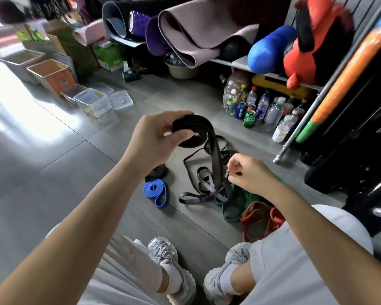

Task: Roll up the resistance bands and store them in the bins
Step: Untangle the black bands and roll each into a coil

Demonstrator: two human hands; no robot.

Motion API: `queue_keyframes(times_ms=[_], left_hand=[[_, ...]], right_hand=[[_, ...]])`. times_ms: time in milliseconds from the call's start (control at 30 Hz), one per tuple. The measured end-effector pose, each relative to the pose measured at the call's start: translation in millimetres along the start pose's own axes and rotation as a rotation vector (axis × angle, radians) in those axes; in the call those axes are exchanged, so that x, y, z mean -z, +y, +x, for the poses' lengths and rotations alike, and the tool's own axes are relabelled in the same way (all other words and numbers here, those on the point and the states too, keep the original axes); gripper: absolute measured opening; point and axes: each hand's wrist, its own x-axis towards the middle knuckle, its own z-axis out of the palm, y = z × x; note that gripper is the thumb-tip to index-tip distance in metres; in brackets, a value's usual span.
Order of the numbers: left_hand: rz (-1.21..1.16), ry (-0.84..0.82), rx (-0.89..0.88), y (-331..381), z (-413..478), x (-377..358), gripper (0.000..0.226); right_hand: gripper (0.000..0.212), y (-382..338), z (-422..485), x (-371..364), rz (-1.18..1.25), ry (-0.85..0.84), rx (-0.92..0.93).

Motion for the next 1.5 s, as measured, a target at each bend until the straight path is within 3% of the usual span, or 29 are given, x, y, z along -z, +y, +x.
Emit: queue_keyframes(times_ms=[67, 167, 233, 400, 567, 667, 733, 800, 900, 967, 1033, 1133, 1300, 1500], left_hand=[[0.047, 0.033, -0.034, 3.6, 10.6, 4.8, 0.042], [0.126, -0.006, -0.083, 12.6, 21.3, 4.2, 0.04], [0.117, -0.023, -0.108, 16.6, 27.1, 1.2, 0.04], [-0.042, 0.025, -0.088, 33.5, 44.0, 11.2, 0.033], [-0.041, 0.027, -0.157, 56.1, 55.1, 31.3, 0.033], [0.015, -0.008, -0.149, 60.7, 54.0, 37.4, 0.032], [0.093, -0.035, -0.131, 56.9, 52.6, 37.9, 0.03], [0.225, -0.084, -0.1, 50.9, 50.9, 34.9, 0.03], [0.412, -0.206, -0.11, 41.1, 45.0, 25.0, 0.031], [0.461, -0.271, -0.091, 36.4, 38.5, 16.5, 0.032], [0.473, -0.295, -0.067, 31.8, 32.8, 9.7, 0.033], [0.469, -0.311, -0.03, 28.0, 25.2, 6.2, 0.032], [0.182, -0.321, 0.151, 16.7, 14.7, 7.2, 0.041], [0.095, -0.304, 0.249, 1.3, 2.3, -3.9, 0.034]], right_hand=[[0.023, 6.4, 0.2, -0.8, 0.231, -0.073, -0.049], [0.055, -3.6, 5.2, -0.4, 0.287, -0.016, -0.004], [0.063, -20.9, 11.3, 3.8, 0.362, 0.039, 0.037], [0.018, -58.1, 31.2, 27.9, 0.402, 0.321, 0.18], [0.025, -85.2, 41.9, 62.0, 0.635, 0.322, 0.262], [0.009, -80.4, 48.6, 74.2, 0.441, 0.471, 0.273], [0.011, -71.4, 50.3, 77.9, 0.22, 0.378, 0.219], [0.01, -62.4, 46.3, 74.6, 0.078, 0.127, 0.157], [0.046, -62.5, 29.7, 60.4, 0.199, -0.079, 0.193], [0.053, -65.0, 21.9, 48.6, 0.418, -0.05, 0.253], [0.037, -65.2, 15.9, 38.3, 0.517, -0.02, 0.299], [0.03, -60.0, 10.2, 26.8, 0.583, 0.0, 0.289], [0.028, -51.3, 2.8, 19.0, 0.788, -0.094, 0.252], [0.034, -49.8, -6.8, 9.6, 0.721, -0.018, 0.289]])
